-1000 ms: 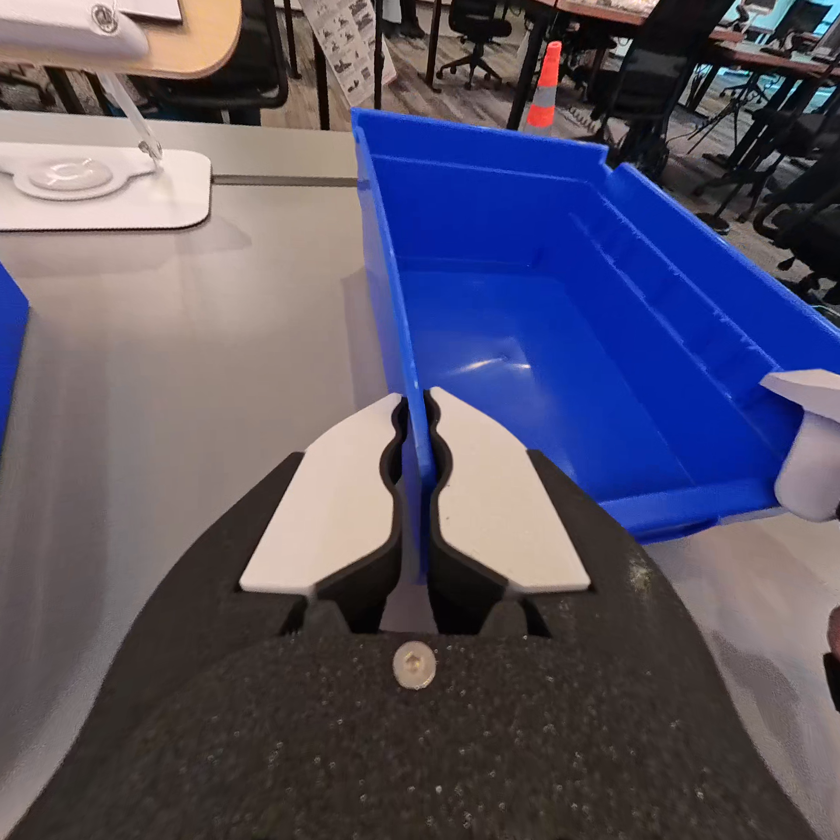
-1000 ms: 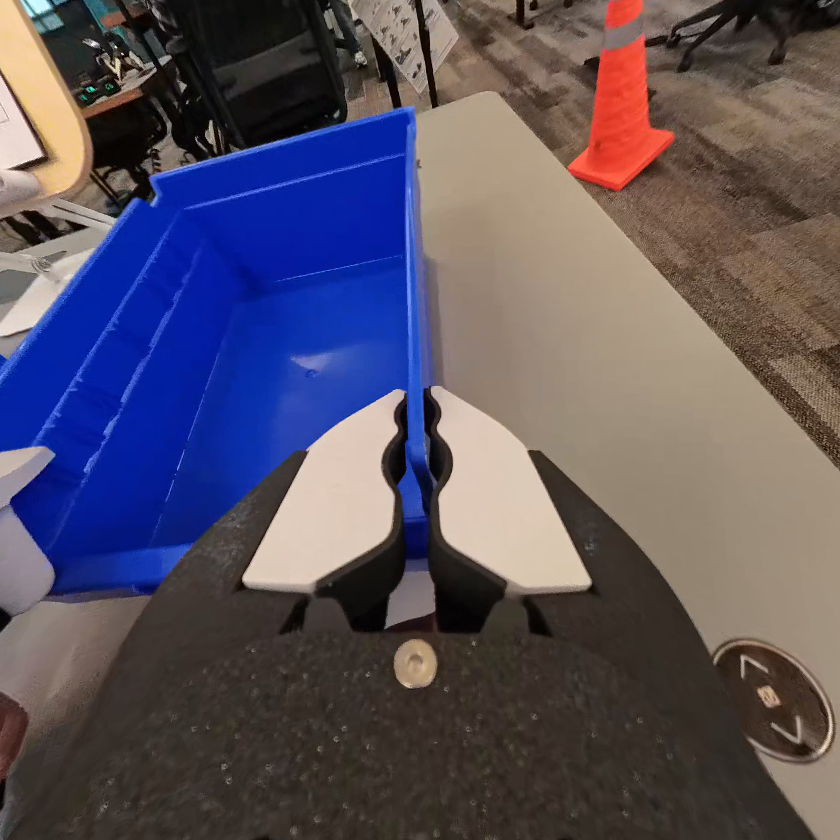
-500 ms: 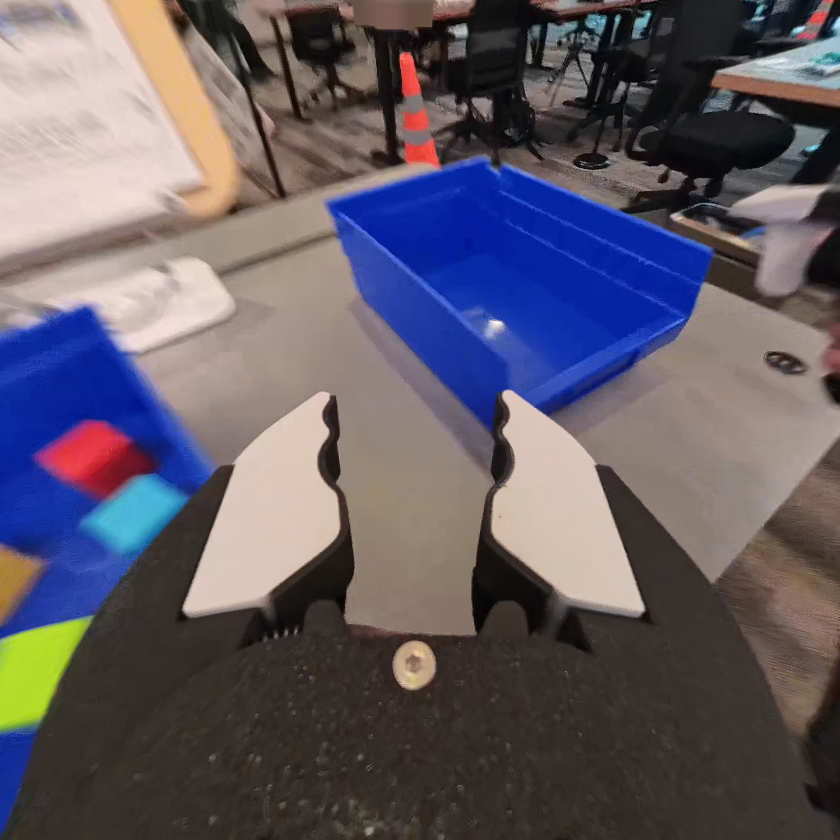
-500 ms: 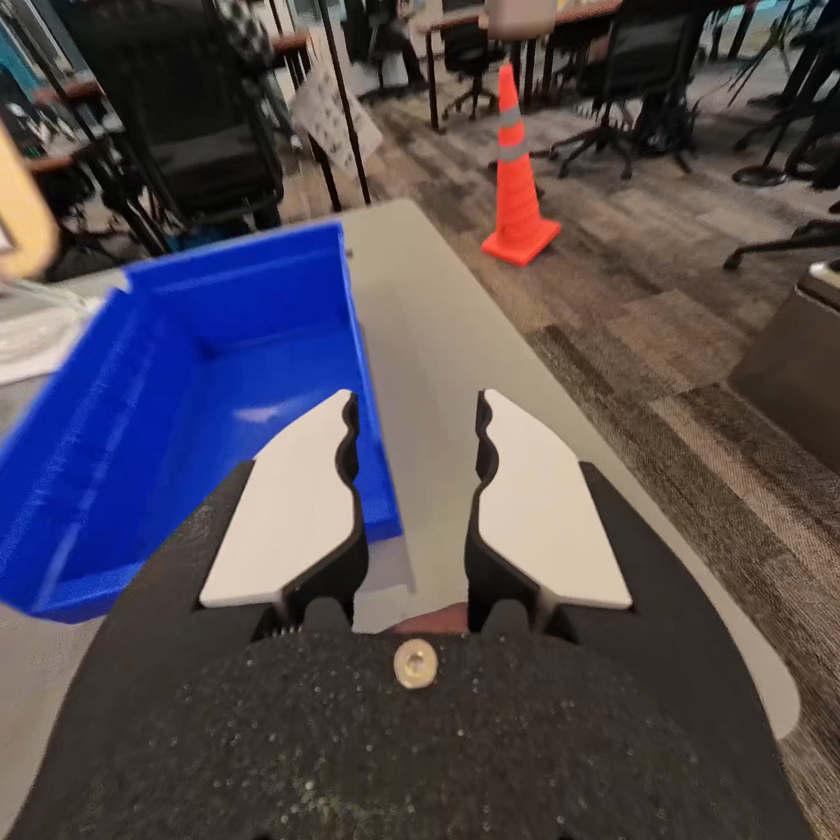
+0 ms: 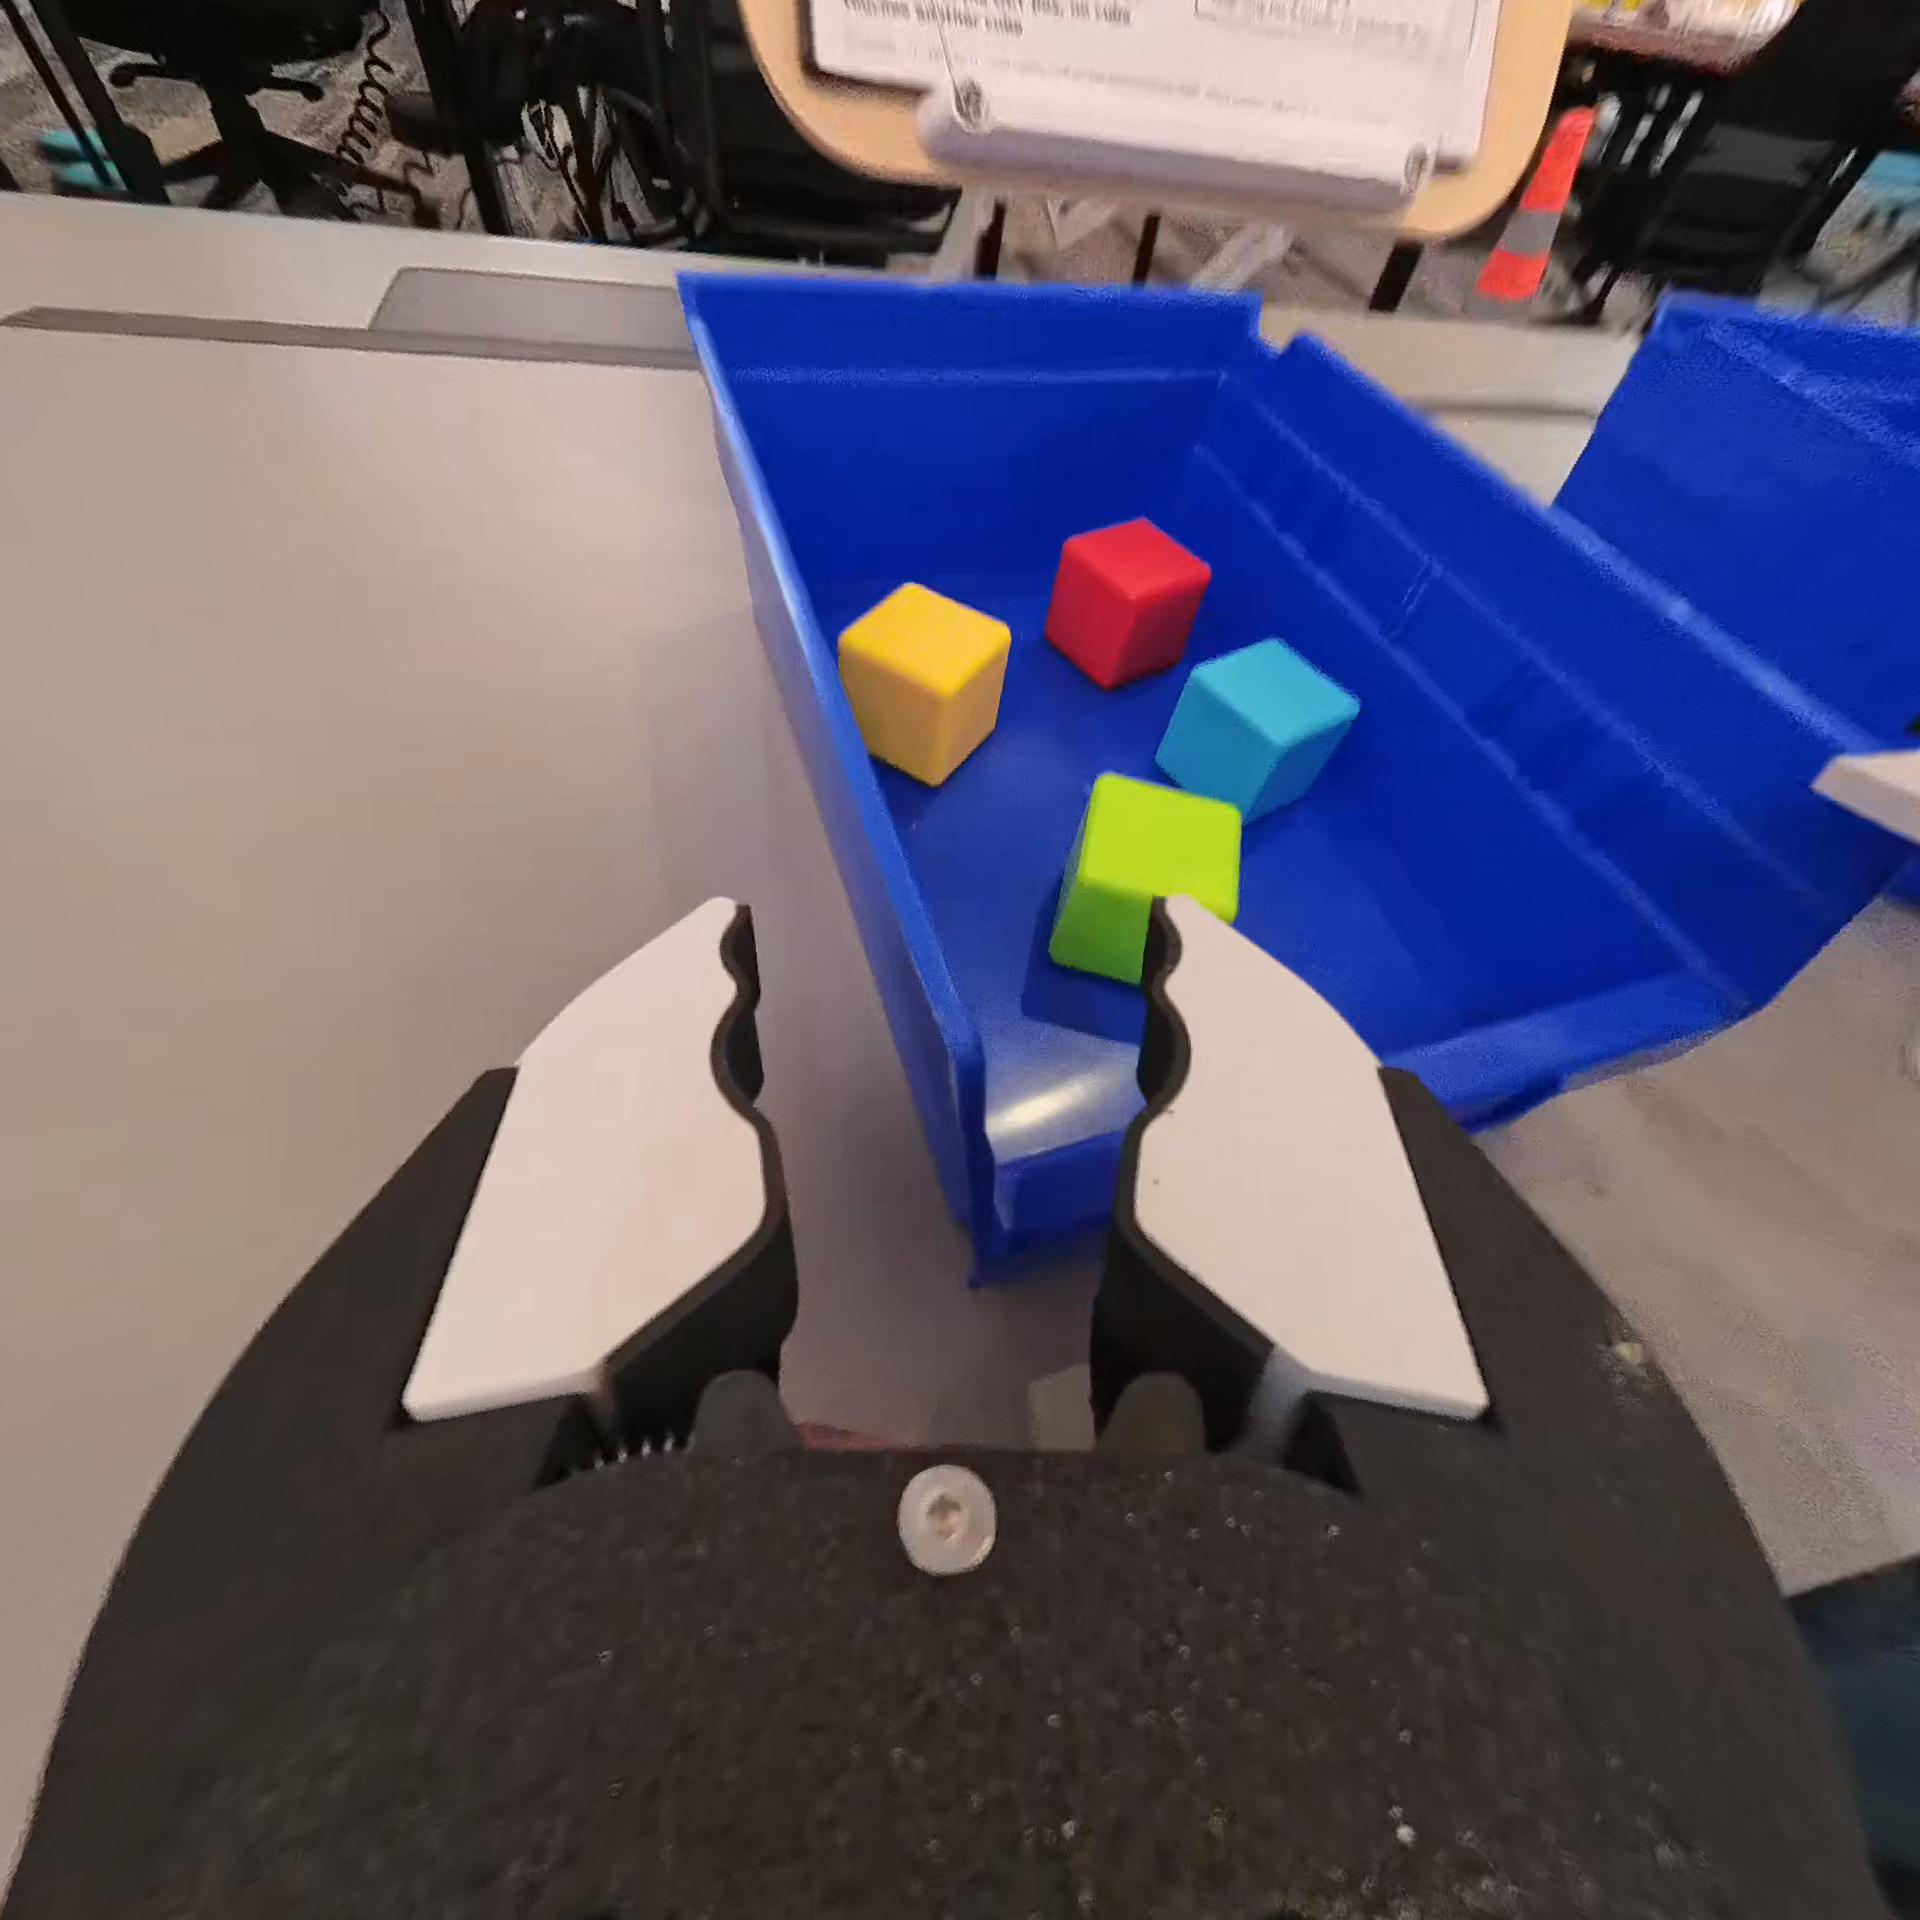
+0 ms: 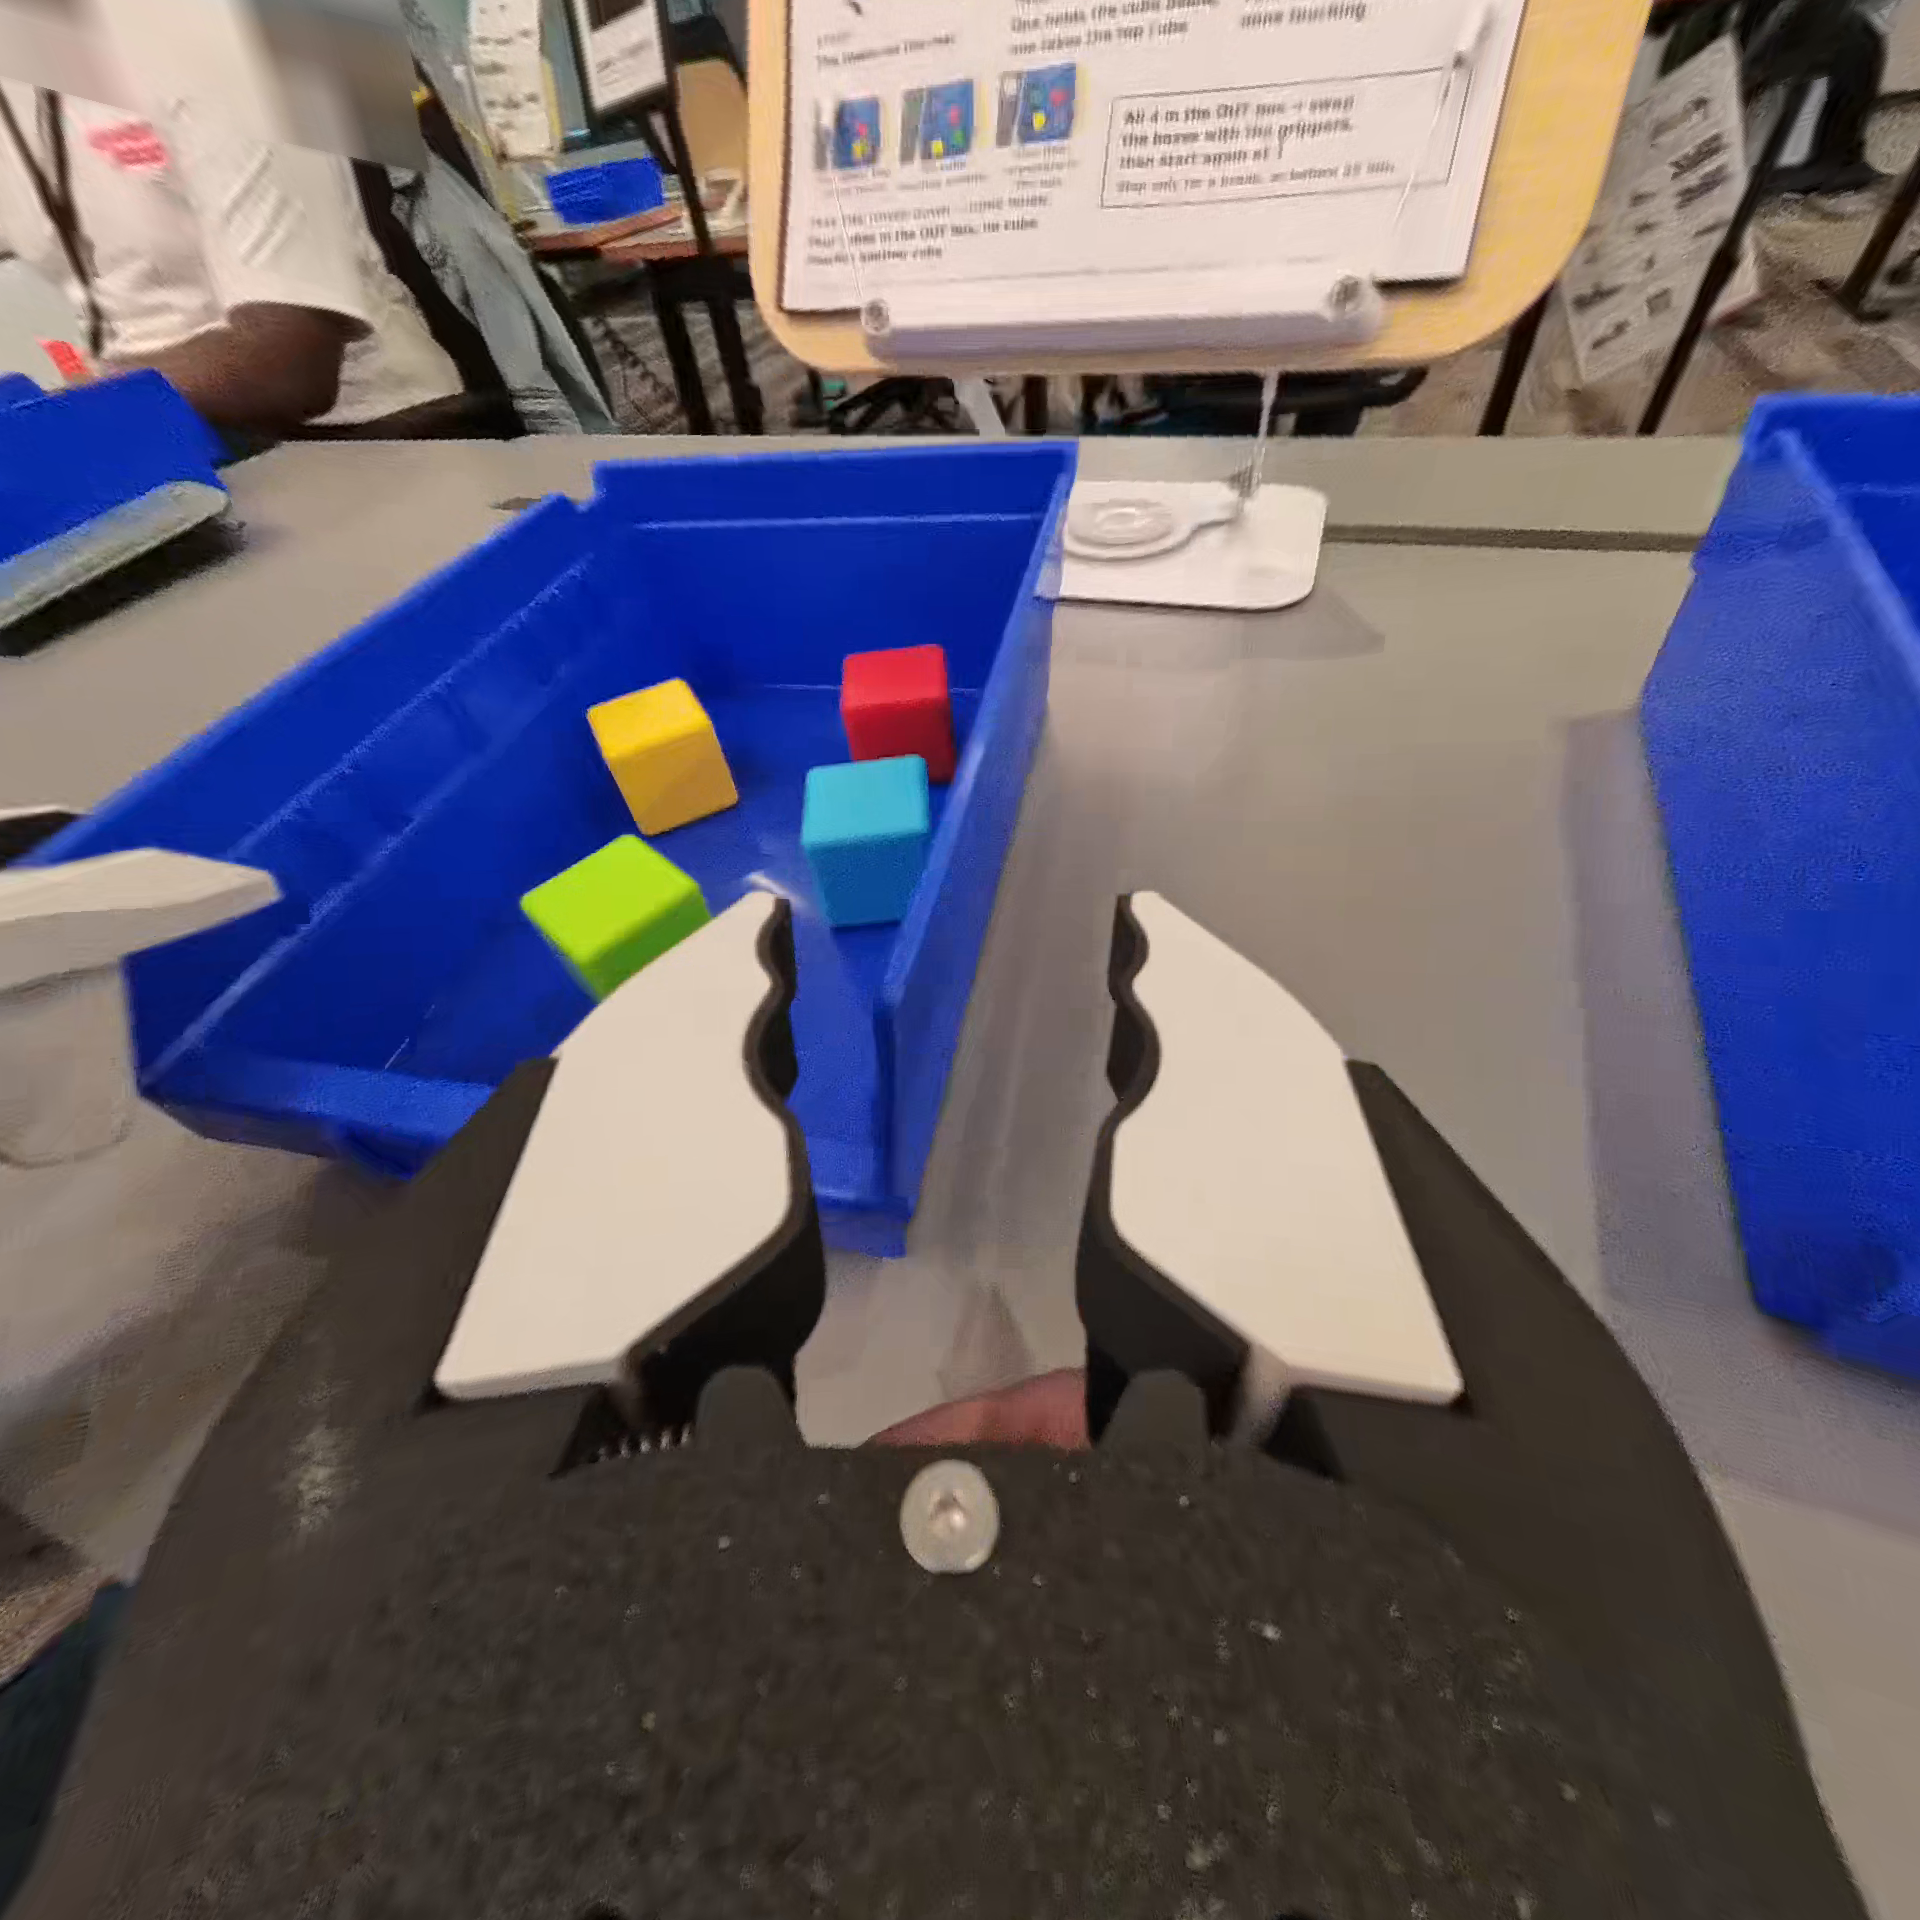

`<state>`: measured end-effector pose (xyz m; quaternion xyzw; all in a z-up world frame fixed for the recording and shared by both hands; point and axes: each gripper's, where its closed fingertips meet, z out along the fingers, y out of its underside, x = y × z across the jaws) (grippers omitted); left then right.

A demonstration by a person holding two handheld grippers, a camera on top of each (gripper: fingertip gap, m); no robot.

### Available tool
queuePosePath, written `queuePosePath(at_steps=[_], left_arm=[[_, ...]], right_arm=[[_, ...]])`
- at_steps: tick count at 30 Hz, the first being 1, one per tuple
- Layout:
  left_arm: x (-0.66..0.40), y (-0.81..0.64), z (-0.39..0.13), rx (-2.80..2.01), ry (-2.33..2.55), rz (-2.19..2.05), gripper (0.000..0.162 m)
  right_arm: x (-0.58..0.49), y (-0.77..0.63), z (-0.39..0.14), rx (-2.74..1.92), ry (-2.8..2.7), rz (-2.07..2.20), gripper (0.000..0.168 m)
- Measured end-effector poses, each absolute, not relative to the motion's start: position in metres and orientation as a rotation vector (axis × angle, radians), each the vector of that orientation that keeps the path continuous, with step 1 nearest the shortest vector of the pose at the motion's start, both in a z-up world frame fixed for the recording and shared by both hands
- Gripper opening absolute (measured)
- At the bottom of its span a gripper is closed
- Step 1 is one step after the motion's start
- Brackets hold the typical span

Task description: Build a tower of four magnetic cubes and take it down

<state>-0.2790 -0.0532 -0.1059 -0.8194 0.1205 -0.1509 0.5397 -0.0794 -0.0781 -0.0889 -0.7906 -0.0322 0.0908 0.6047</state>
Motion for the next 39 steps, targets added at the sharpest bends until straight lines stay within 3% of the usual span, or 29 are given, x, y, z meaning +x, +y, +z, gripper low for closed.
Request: queuePosePath(at_steps=[4, 6, 11, 13, 16, 29, 39], left_arm=[[-0.275, -0.048, -0.132, -1.996, 0.328, -0.302, 0.068], [-0.268, -0.046, -0.132, -2.009, 0.291, -0.390, 0.060], [-0.266, -0.040, -0.128, -2.045, 0.240, -0.418, 0.033], [-0.276, -0.038, -0.124, -2.037, 0.181, -0.416, 0.011], [-0.291, -0.035, -0.122, -2.039, 0.190, -0.306, 0.004], [-0.455, 0.001, -0.069, -1.944, 0.124, 0.057, 0.005], [-0.559, 0.061, -0.090, -1.987, 0.117, 0.009, 0.005]], right_arm=[[-0.096, -0.070, -0.115, -1.885, -0.028, 0.225, 0.052], [-0.094, -0.061, -0.118, -1.884, 0.003, 0.175, 0.044], [-0.098, -0.051, -0.117, -1.883, 0.086, 0.218, 0.023], [-0.090, -0.053, -0.117, -1.885, 0.196, 0.239, 0.005], [-0.104, -0.060, -0.117, -1.864, 0.247, 0.211, 0.005], [-0.267, -0.019, -0.098, -1.831, 0.218, 0.327, 0.005], [-0.371, 0.032, -0.118, -1.971, 0.083, 0.250, 0.006]])
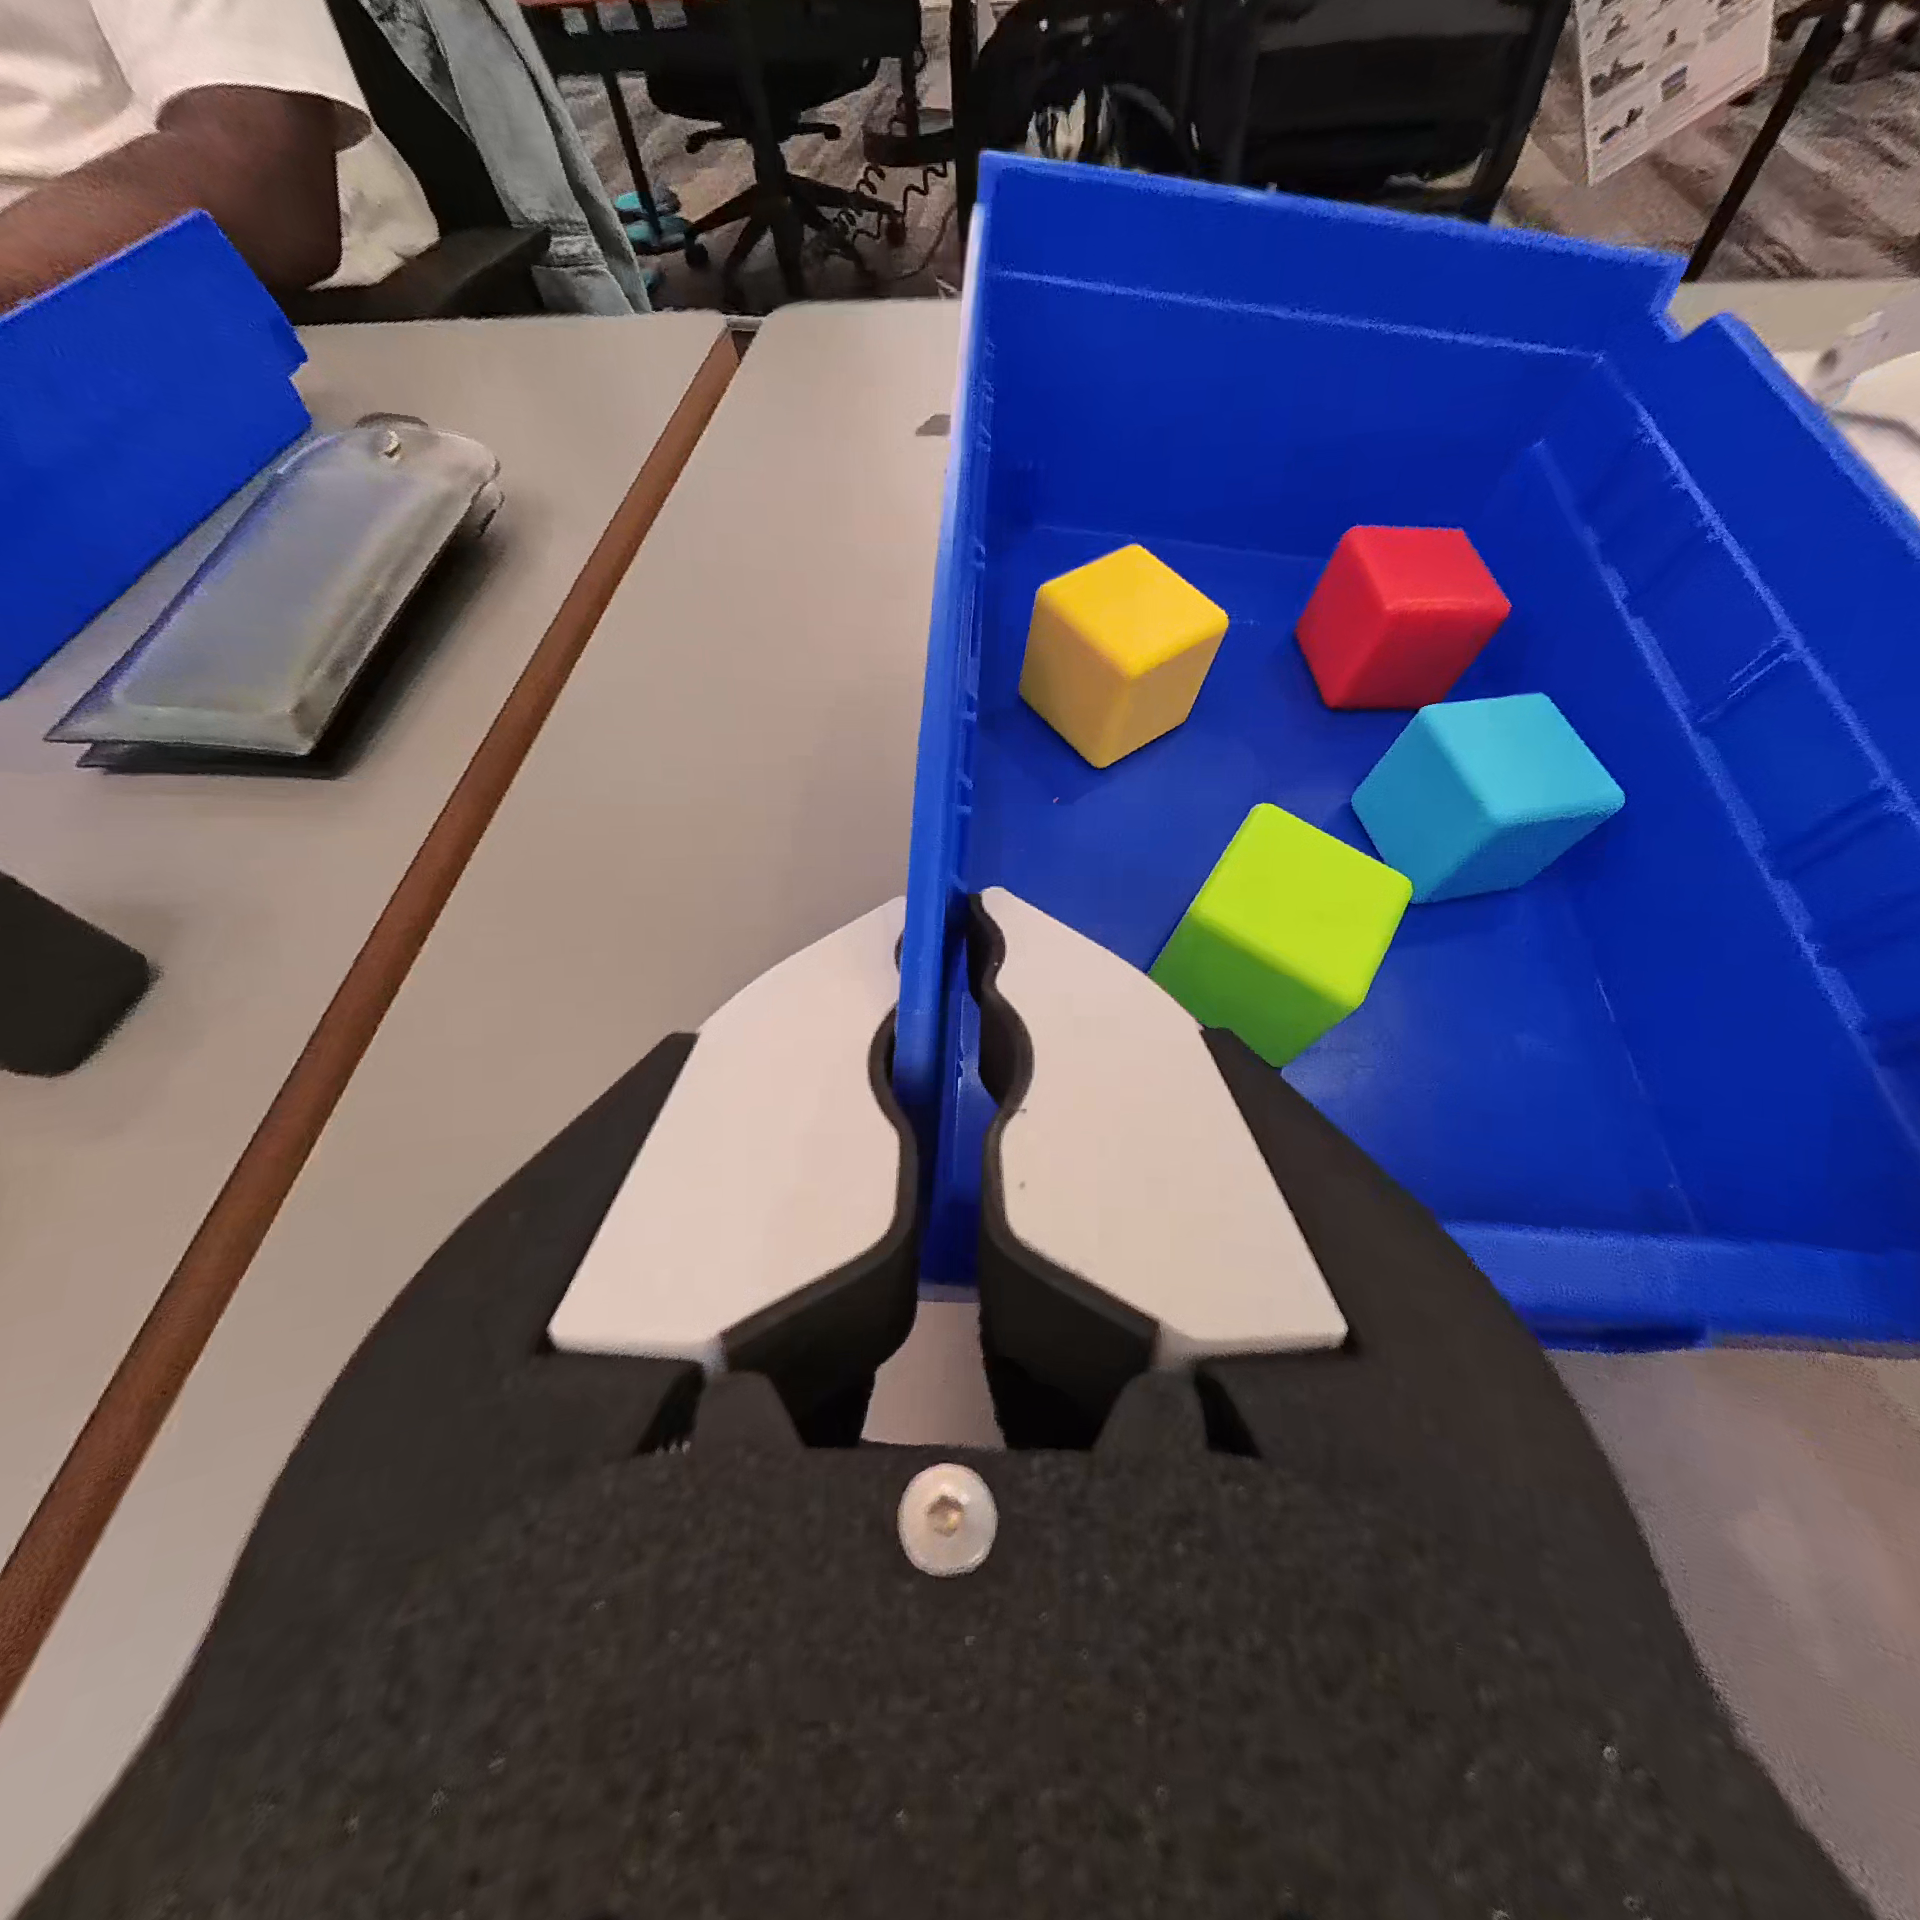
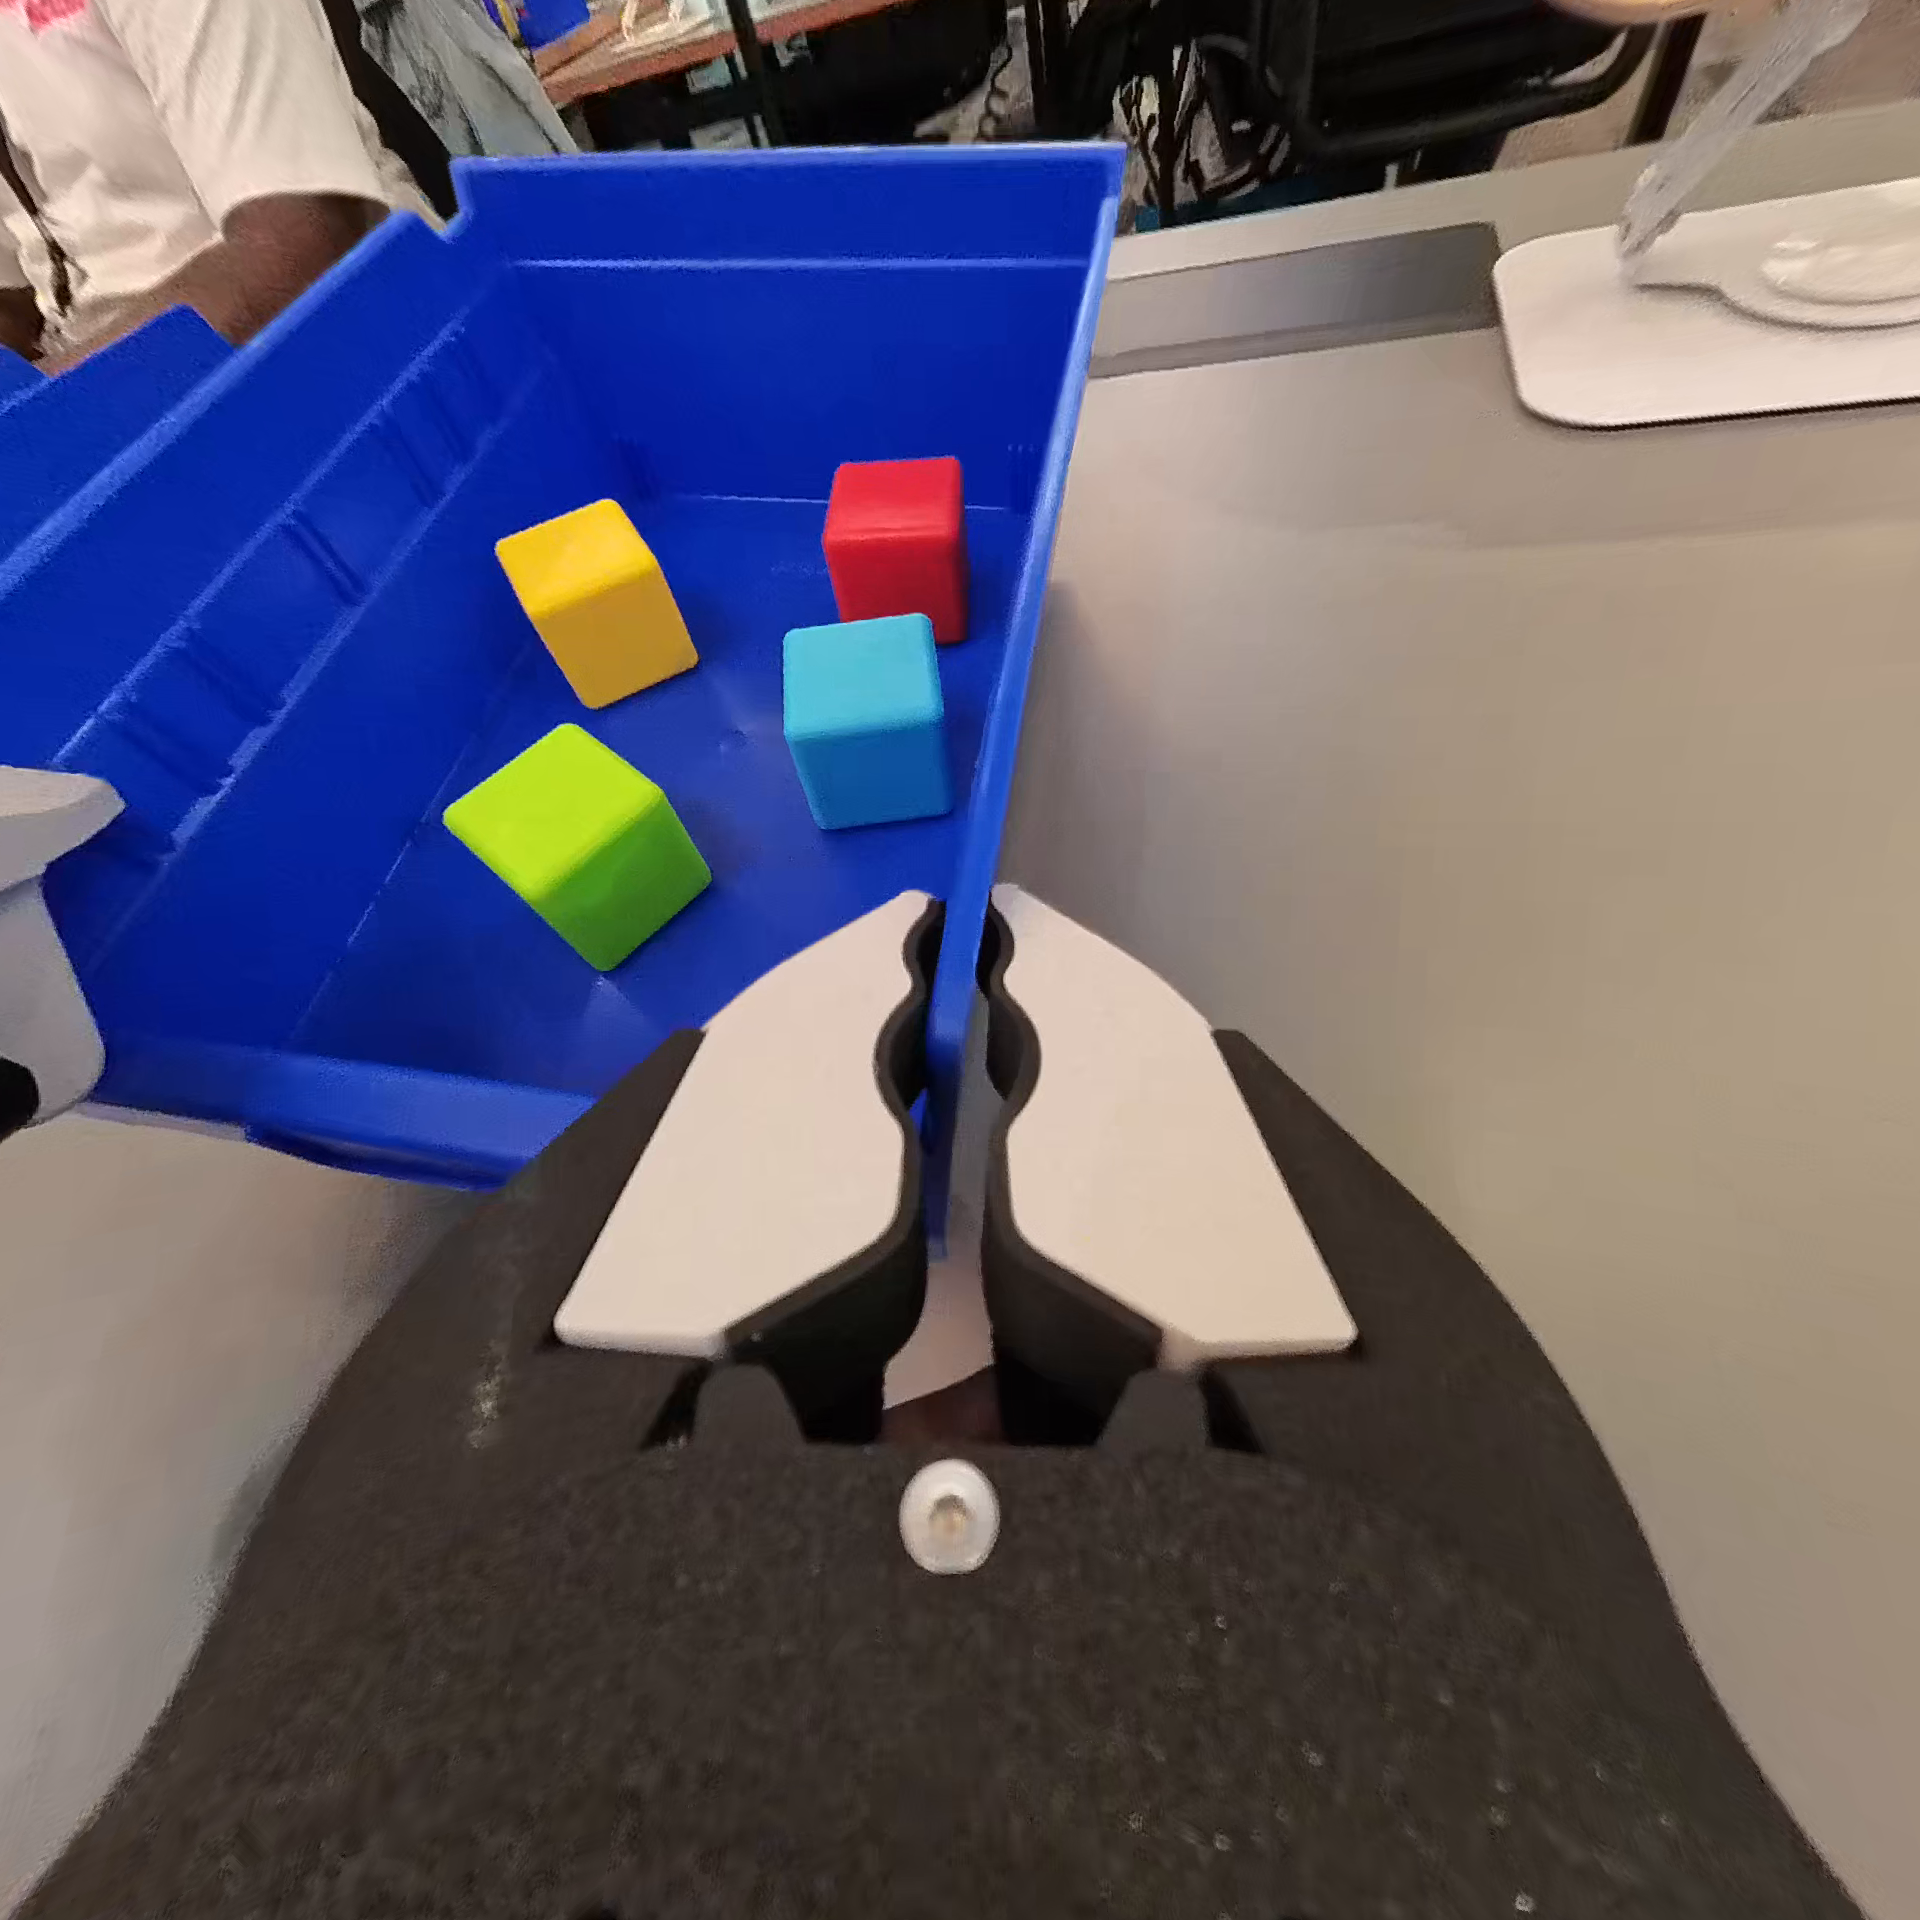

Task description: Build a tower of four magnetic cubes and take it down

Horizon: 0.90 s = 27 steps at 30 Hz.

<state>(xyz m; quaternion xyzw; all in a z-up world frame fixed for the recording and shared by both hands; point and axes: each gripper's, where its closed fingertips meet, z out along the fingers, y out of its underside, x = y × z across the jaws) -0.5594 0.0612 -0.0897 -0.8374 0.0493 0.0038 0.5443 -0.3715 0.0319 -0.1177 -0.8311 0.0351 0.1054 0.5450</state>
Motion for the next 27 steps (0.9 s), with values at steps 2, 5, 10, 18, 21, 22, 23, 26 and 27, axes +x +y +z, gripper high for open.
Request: queuePosePath(at_steps=[2, 5, 10, 18, 21, 22, 23, 26, 27], left_arm=[[-0.564, 0.069, -0.100, -2.025, 0.117, -0.031, 0.005], [-0.569, 0.075, -0.114, -2.060, 0.084, -0.094, 0.005], [-0.566, 0.078, -0.119, -2.055, 0.059, -0.150, 0.005], [-0.564, 0.078, -0.118, -2.022, -0.009, -0.173, 0.022], [-0.566, 0.060, -0.098, -1.964, 0.030, -0.106, 0.024], [-0.567, 0.053, -0.088, -1.936, 0.028, -0.088, 0.024], [-0.566, 0.045, -0.079, -1.920, 0.019, -0.090, 0.025], [-0.537, 0.019, -0.058, -1.861, 0.013, -0.211, 0.040], [-0.518, 0.009, -0.055, -1.838, 0.032, -0.278, 0.041]], right_arm=[[-0.376, 0.037, -0.118, -1.957, 0.081, 0.252, 0.007], [-0.382, 0.040, -0.116, -1.945, 0.048, 0.240, 0.010], [-0.379, 0.044, -0.116, -1.936, 0.008, 0.259, 0.012], [-0.367, 0.037, -0.108, -1.926, -0.089, 0.326, 0.033], [-0.345, 0.006, -0.080, -1.835, -0.226, 0.525, 0.041], [-0.331, -0.008, -0.070, -1.788, -0.291, 0.546, 0.041], [-0.317, -0.023, -0.067, -1.752, -0.375, 0.561, 0.044], [-0.279, -0.075, -0.101, -1.857, -0.703, 0.681, 0.035], [-0.261, -0.090, -0.115, -1.933, -0.762, 0.731, 0.040]])
